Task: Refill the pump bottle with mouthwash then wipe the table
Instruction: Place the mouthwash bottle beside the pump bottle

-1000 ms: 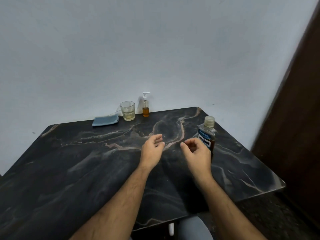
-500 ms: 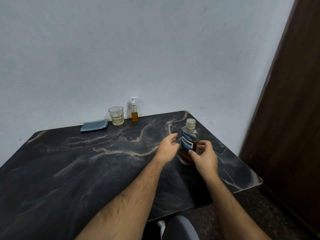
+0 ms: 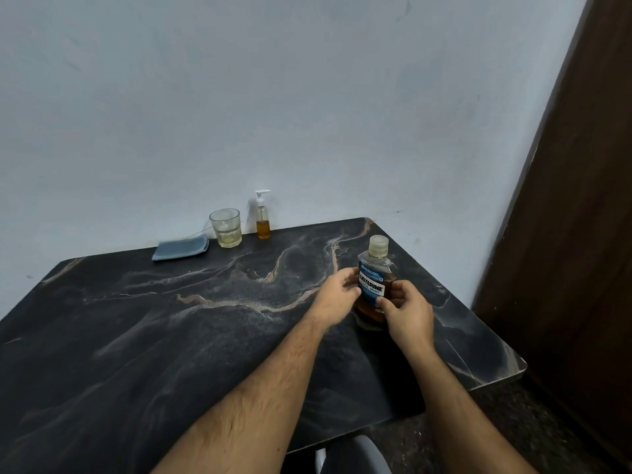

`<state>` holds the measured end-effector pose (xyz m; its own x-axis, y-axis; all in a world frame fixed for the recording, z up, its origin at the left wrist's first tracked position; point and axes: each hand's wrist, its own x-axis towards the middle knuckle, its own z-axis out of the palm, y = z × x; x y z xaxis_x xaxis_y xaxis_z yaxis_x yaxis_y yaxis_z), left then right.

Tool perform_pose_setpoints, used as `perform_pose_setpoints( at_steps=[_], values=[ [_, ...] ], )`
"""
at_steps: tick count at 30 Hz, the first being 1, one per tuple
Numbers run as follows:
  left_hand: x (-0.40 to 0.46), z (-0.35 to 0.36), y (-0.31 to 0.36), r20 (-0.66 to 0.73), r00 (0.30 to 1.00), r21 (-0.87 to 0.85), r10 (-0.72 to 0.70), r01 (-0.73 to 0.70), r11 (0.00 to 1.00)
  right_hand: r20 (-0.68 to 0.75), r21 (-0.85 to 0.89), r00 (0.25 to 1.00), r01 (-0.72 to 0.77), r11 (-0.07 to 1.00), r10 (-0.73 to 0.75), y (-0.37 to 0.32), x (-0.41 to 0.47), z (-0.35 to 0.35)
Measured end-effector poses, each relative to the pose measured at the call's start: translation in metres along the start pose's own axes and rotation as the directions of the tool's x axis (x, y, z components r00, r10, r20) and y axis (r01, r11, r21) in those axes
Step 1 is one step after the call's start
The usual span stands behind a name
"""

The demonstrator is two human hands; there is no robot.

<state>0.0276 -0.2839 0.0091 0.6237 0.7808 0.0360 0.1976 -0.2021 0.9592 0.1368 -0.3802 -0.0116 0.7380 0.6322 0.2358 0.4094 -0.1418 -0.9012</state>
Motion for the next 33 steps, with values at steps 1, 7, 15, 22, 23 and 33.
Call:
perform_pose_setpoints(
  at_steps=[1, 7, 15, 22, 23, 33],
  values=[
    [0.001, -0.002, -0.001, -0.009, 1.000, -0.002, 0.004, -0.004, 1.000, 0.004, 0.005, 1.000, -0.001, 1.000, 0.001, 0.000, 0.002, 0.001],
    [0.003, -0.026, -0.010, -0.111, 0.994, -0.001, 0.027, -0.027, 1.000, 0.104, 0.077, 0.994, 0.029, 0.997, -0.037, -0.006, 0.020, 0.018],
    [0.002, -0.089, -0.030, -0.124, 0.992, 0.110, 0.031, -0.018, 0.994, 0.313, 0.199, 0.947, 0.010, 0.980, -0.073, -0.022, 0.044, 0.070],
    [0.014, -0.192, -0.082, -0.163, 0.980, 0.785, -0.114, 0.199, 0.587, 0.293, 0.163, 0.956, -0.018, 0.987, -0.031, -0.041, 0.096, 0.127],
    [0.018, -0.203, -0.091, -0.159, 0.975, 0.817, -0.153, 0.217, 0.534, 0.286, 0.150, 0.958, -0.020, 0.989, -0.024, -0.042, 0.106, 0.136],
    [0.079, -0.257, -0.125, -0.156, 0.971, 0.848, -0.182, 0.226, 0.479, 0.282, 0.059, 0.959, -0.033, 0.998, 0.015, -0.050, 0.207, 0.228]
  ],
)
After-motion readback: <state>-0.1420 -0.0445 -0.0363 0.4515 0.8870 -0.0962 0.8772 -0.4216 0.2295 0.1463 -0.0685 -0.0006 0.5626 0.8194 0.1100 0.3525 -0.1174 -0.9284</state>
